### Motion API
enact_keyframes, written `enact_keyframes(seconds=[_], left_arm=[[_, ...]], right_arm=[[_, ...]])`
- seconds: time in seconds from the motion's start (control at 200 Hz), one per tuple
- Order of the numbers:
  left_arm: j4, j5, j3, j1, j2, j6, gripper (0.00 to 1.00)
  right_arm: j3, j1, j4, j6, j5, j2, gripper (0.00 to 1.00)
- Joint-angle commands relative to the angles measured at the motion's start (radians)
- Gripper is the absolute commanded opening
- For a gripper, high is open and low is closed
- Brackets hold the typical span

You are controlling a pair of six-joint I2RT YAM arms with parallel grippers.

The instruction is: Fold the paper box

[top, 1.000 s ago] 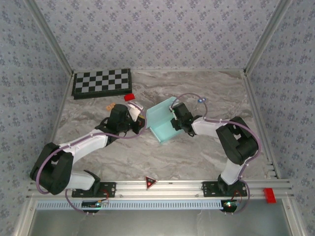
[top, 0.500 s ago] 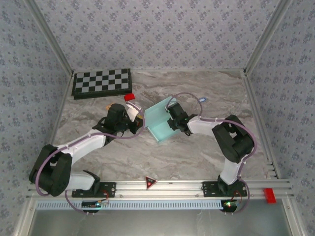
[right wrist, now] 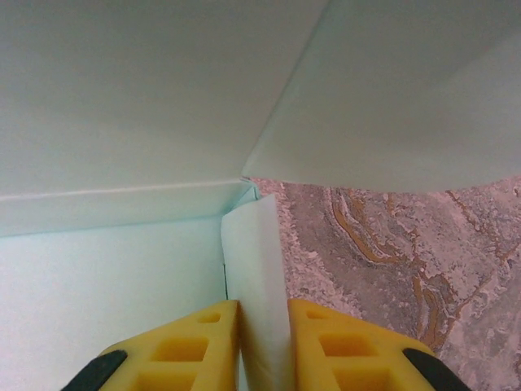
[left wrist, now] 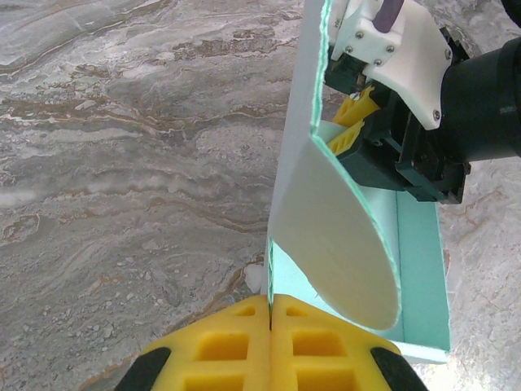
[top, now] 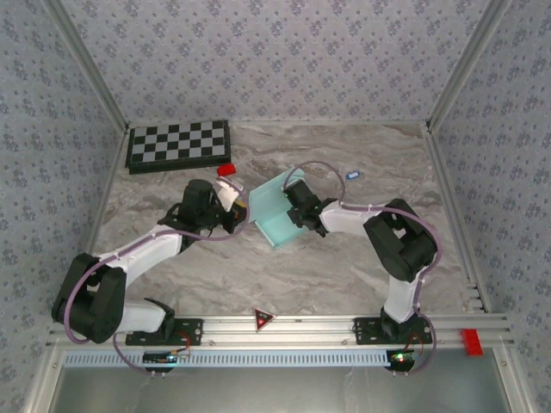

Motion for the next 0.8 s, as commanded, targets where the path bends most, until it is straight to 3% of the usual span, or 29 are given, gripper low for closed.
enact_keyframes(seconds=[0.0,0.48,0.795], left_arm=[[-0.067,0.049,0.039,0.013,-0.010,0.029,0.00],[-0.099,0.079,0.054,0.045,0.001,0.072,0.00],[-0.113,0.139,0.066,0.047,0.018,0.092,0.00]], right_arm=[[0.007,0.003,-0.113,-0.009,0.070,0.054,0.22],[0.044,0.020,-0.183,0.041,0.167,0.089,0.22],[0.064,0.012,-0.204,0.019,-0.026,0.085,0.24]])
